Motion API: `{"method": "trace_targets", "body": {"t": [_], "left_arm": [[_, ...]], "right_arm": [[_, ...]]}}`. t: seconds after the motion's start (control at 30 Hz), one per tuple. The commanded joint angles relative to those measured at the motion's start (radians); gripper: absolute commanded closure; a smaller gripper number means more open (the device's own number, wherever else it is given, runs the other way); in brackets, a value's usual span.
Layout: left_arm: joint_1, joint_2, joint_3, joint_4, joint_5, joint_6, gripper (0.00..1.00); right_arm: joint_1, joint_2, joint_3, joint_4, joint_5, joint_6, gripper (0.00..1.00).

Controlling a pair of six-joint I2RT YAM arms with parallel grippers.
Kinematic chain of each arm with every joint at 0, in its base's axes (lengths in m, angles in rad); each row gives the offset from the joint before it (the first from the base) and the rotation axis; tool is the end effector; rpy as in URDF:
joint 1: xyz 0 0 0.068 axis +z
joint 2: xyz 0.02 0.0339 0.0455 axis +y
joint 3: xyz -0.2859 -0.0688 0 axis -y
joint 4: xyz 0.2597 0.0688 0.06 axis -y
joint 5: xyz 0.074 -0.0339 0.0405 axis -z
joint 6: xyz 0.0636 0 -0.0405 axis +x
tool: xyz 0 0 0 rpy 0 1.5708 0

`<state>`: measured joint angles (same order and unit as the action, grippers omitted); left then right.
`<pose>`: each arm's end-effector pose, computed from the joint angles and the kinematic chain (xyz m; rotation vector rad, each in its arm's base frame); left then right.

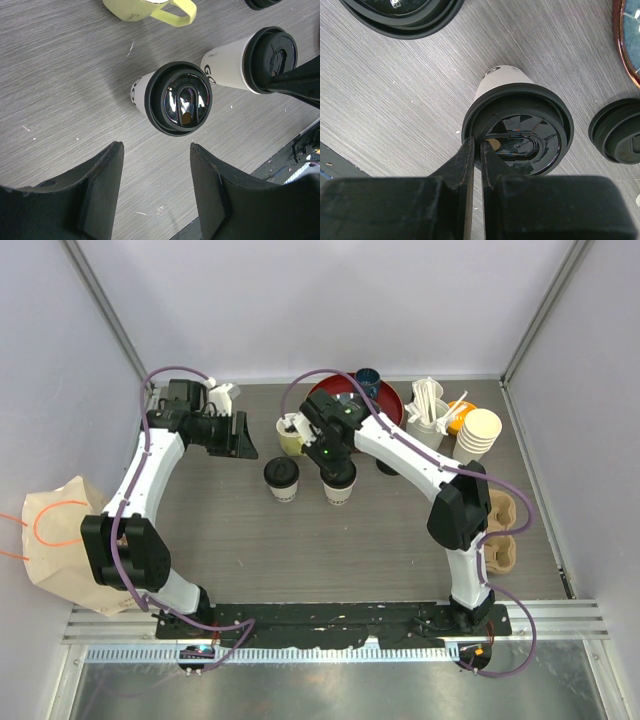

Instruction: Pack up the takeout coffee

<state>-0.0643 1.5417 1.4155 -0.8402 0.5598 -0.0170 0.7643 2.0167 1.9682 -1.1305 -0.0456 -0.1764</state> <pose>0.3467 -0.0562 0.3209 0.2793 2.4604 -0.7396 0.3287 0.3191 0.2917 -1.2672 2.4647 0.2198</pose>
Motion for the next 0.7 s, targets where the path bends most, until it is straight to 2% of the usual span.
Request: {"method": "trace_targets", "body": {"t": [0.0, 0.67], "left_arm": [[-0.003, 0.000, 0.033, -0.010, 0.014, 0.014, 0.41], [-0.003, 0.001, 0.037, -0.014, 0.017, 0.040, 0.40]], "right_arm": [[0.004, 0.007, -0.003, 0.009, -0.002, 0.006, 0.99], [0.001, -0.026, -0.146, 0.112, -0.063, 0.018, 0.99]]}}
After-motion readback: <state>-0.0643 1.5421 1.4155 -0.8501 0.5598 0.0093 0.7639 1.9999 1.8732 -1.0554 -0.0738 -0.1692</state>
